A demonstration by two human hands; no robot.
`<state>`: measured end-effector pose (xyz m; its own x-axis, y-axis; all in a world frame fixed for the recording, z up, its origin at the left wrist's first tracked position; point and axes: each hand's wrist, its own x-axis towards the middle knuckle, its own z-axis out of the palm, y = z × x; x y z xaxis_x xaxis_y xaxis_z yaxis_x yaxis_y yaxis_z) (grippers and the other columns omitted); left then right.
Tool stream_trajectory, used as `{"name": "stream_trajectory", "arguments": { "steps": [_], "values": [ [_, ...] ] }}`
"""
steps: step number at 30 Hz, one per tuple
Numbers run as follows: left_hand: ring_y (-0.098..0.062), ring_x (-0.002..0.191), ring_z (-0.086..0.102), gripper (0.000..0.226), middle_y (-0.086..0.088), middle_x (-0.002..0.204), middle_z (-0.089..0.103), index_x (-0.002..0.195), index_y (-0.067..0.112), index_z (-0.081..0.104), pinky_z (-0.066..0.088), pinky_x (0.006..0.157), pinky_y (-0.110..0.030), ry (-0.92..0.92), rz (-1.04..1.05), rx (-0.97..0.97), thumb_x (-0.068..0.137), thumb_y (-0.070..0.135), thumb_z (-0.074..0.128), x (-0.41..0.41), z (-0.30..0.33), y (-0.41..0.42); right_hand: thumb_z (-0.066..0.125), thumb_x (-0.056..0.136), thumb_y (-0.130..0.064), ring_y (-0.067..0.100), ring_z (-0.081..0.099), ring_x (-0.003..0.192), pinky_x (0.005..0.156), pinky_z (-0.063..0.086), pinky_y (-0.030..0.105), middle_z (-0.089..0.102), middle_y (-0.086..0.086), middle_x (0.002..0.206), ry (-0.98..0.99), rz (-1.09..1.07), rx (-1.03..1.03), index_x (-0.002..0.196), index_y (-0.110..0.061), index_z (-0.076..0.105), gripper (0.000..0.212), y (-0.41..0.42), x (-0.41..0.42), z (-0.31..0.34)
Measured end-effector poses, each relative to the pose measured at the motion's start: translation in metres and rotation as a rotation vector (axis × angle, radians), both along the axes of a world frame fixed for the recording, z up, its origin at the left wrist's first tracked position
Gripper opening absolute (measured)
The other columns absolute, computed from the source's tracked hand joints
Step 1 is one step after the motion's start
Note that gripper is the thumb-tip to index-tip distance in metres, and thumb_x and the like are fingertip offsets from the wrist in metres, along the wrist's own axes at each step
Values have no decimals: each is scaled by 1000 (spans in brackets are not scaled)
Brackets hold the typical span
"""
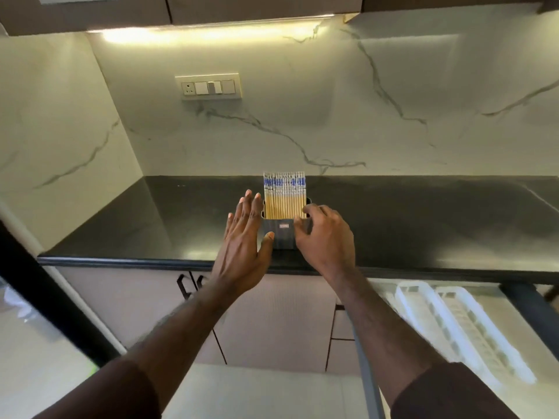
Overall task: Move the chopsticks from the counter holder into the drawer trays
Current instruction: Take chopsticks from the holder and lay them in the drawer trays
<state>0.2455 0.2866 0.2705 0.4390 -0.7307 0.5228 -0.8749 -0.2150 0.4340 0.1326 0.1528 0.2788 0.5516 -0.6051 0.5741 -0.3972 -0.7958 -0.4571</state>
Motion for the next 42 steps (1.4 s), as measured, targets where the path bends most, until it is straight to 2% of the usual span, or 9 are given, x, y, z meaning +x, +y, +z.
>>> {"name": "stream_trajectory", "arguments": {
  "steps": [9, 15, 19, 22, 24, 27, 32, 36, 42],
  "values": [
    [-14, 148, -8, 73, 4, 159, -10, 152, 23, -1, 1, 120, -42, 45, 53, 42, 99, 22, 50, 98, -2, -103, 62, 92, -35, 16, 62, 106, 80, 52, 29, 66, 2, 119, 81, 59, 99, 128, -19, 60, 39, -83, 110, -11],
    [-14, 146, -8, 69, 4, 156, -10, 153, 17, 6, -4, 118, -36, 94, 116, 76, 99, 29, 48, 146, -14, -144, 62, 94, -29, 16, 62, 107, 87, 53, 29, 67, 3, 119, 133, 101, 156, 129, -19, 62, 36, -109, 158, -27],
    [-16, 147, -2, 64, -5, 162, 2, 153, 15, 13, -1, 119, -37, 139, 132, 84, 100, 28, 47, 176, -26, -165, 60, 96, -27, 17, 61, 107, 87, 49, 27, 67, 4, 119, 186, 95, 216, 130, -20, 61, 35, -121, 185, -36],
    [-24, 148, 16, 62, -11, 158, 24, 152, 12, 21, 11, 120, -43, 252, 151, 80, 99, 27, 50, 197, -34, -177, 59, 96, -25, 14, 61, 101, 81, 45, 21, 66, 4, 116, 197, 79, 277, 130, -20, 60, 35, -126, 203, -42],
    [-26, 140, 36, 62, -12, 151, 40, 150, 11, 28, 28, 115, -45, 422, 175, 43, 97, 26, 55, 210, -38, -185, 59, 96, -25, 10, 59, 94, 77, 42, 17, 66, 3, 112, 210, 76, 288, 129, -19, 61, 34, -126, 214, -48],
    [-14, 122, 55, 55, -9, 138, 56, 142, 7, 42, 45, 100, -30, 670, 170, -49, 93, 23, 62, 221, -43, -196, 58, 96, -27, 7, 55, 87, 75, 44, 18, 66, 2, 107, 205, 56, 303, 126, -19, 63, 31, -127, 224, -56],
    [9, 86, 66, 31, 19, 95, 70, 120, 11, 66, 54, 85, -19, 837, 102, -136, 91, 21, 66, 228, -54, -209, 57, 96, -28, 8, 55, 84, 73, 48, 21, 65, 0, 101, 167, 38, 301, 126, -19, 63, 31, -127, 230, -64],
    [-1, 87, 71, 21, 10, 93, 74, 109, 11, 72, 57, 75, -18, 971, 57, -218, 88, 12, 68, 226, -59, -213, 57, 96, -27, 7, 52, 82, 71, 45, 19, 64, -1, 98, 171, 49, 268, 125, -20, 63, 31, -126, 229, -67],
    [-7, 86, 73, 20, 4, 90, 76, 100, 12, 74, 57, 71, -17, 1070, 77, -291, 82, 3, 73, 226, -58, -212, 58, 96, -28, 8, 58, 86, 75, 50, 22, 65, -1, 102, 186, 73, 233, 127, -20, 63, 33, -123, 226, -69]
  ]
}}
